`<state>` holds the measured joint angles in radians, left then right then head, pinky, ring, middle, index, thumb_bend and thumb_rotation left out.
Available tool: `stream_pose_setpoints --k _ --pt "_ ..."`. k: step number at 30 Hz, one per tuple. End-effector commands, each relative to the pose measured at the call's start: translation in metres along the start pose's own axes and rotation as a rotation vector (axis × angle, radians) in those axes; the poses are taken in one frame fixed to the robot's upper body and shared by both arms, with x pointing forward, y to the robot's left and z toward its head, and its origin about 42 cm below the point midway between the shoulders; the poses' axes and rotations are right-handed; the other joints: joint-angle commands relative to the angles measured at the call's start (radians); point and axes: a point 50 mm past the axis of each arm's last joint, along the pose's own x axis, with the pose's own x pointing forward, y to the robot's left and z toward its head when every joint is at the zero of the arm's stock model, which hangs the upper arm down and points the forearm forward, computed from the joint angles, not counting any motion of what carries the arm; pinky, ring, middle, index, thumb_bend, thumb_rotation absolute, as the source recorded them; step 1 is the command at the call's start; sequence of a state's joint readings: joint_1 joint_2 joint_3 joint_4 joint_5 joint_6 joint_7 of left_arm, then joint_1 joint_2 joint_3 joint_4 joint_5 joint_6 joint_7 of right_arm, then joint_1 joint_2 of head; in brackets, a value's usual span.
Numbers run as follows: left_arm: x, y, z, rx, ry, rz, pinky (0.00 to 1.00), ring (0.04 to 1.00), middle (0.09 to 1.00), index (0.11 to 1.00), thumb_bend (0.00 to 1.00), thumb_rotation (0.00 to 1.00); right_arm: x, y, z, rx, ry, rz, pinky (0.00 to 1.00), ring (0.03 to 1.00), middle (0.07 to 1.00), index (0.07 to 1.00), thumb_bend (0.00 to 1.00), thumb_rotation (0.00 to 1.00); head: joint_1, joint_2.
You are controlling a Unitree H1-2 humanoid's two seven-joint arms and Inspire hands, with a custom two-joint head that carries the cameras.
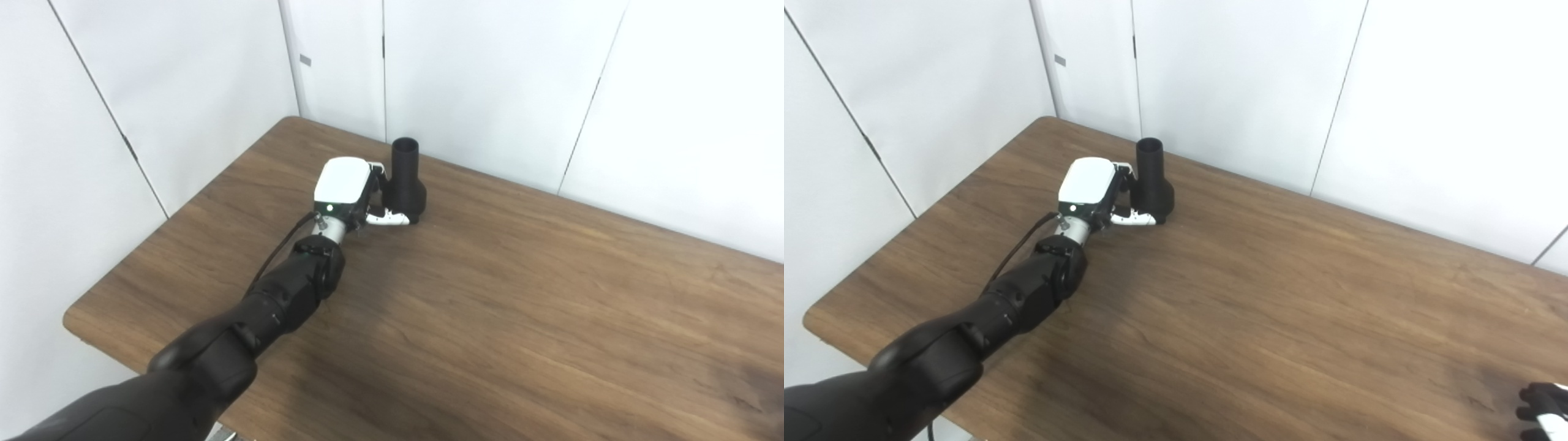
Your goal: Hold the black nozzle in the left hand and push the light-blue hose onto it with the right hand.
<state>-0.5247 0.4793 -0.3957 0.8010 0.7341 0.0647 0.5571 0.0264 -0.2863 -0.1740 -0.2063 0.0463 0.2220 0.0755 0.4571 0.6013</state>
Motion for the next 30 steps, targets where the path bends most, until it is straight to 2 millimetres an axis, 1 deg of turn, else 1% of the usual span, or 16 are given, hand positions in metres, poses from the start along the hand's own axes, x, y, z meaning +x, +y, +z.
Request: stream_pose_setpoints --k 1,5,12,14,15,16,17,18,19,21,22,24,30 --pt "-0.101 -0.089 -0.003 0.016 -0.014 -0.364 0.8 0.603 0.517 0.452 0.52 0.0 0.005 -0.005 0.023 -0.023 -0.101 -0.003 0.4 0.542 0.583 0.547 0.54 0.53 -0.004 -0.001" --pt "-0.099 -0.088 -0.001 0.007 -0.032 -0.343 0.79 0.586 0.508 0.46 0.52 0.0 0.006 -0.003 0.023 -0.022 -0.101 -0.004 0.41 0.546 0.589 0.548 0.51 0.52 -0.007 -0.006" --pt "-0.094 -0.085 -0.001 -0.012 -0.003 -0.356 0.82 0.621 0.523 0.448 0.52 0.0 0.006 -0.002 0.024 -0.026 -0.111 0.0 0.4 0.541 0.583 0.545 0.5 0.51 -0.006 -0.003" --pt "-0.093 -0.083 -0.001 -0.047 0.021 -0.394 0.84 0.636 0.517 0.459 0.52 0.0 0.006 -0.002 0.025 -0.029 -0.109 0.001 0.4 0.542 0.584 0.546 0.49 0.51 -0.006 -0.003" --pt "-0.092 -0.082 -0.001 -0.059 0.028 -0.409 0.86 0.659 0.568 0.479 0.52 0.04 0.006 -0.002 0.025 -0.029 -0.107 0.002 0.4 0.545 0.587 0.549 0.48 0.51 -0.006 -0.003" --pt "-0.091 -0.081 -0.002 -0.064 0.045 -0.444 0.87 0.667 0.585 0.486 0.52 0.05 0.005 -0.002 0.026 -0.032 -0.102 0.006 0.4 0.546 0.588 0.55 0.48 0.5 -0.007 -0.002" --pt "-0.091 -0.08 -0.003 -0.067 0.061 -0.474 0.9 0.721 0.658 0.6 0.76 0.11 0.005 -0.002 0.026 -0.036 -0.101 0.009 0.41 0.552 0.592 0.554 0.48 0.51 -0.006 -0.001" --pt "-0.09 -0.079 -0.003 -0.068 0.071 -0.493 0.93 0.772 0.725 0.696 0.9 0.16 0.005 -0.002 0.026 -0.039 -0.1 0.01 0.41 0.556 0.594 0.558 0.48 0.51 -0.006 -0.002" --pt "-0.09 -0.079 -0.003 -0.065 0.079 -0.513 0.94 0.789 0.747 0.729 0.95 0.17 0.005 -0.002 0.026 -0.043 -0.102 0.012 0.42 0.558 0.595 0.559 0.49 0.51 -0.006 -0.002" --pt "-0.091 -0.079 -0.003 -0.066 0.092 -0.541 0.98 0.861 0.83 0.829 0.99 0.19 0.006 -0.002 0.026 -0.044 -0.105 0.014 0.42 0.56 0.599 0.563 0.48 0.5 -0.006 -0.003" --pt "-0.091 -0.079 -0.003 -0.064 0.097 -0.552 0.99 0.876 0.846 0.847 1.0 0.19 0.006 -0.002 0.026 -0.041 -0.104 0.012 0.42 0.56 0.599 0.564 0.47 0.5 -0.006 -0.003" --pt "-0.091 -0.079 -0.003 -0.066 0.106 -0.563 1.0 0.909 0.874 0.873 1.0 0.21 0.006 -0.002 0.026 -0.038 -0.102 0.009 0.42 0.566 0.604 0.567 0.46 0.49 -0.006 -0.004" --pt "-0.09 -0.078 -0.004 -0.059 0.131 -0.594 1.0 0.943 0.905 0.904 1.0 0.22 0.005 -0.001 0.028 -0.04 -0.099 0.012 0.43 0.574 0.61 0.573 0.43 0.48 -0.005 -0.006"
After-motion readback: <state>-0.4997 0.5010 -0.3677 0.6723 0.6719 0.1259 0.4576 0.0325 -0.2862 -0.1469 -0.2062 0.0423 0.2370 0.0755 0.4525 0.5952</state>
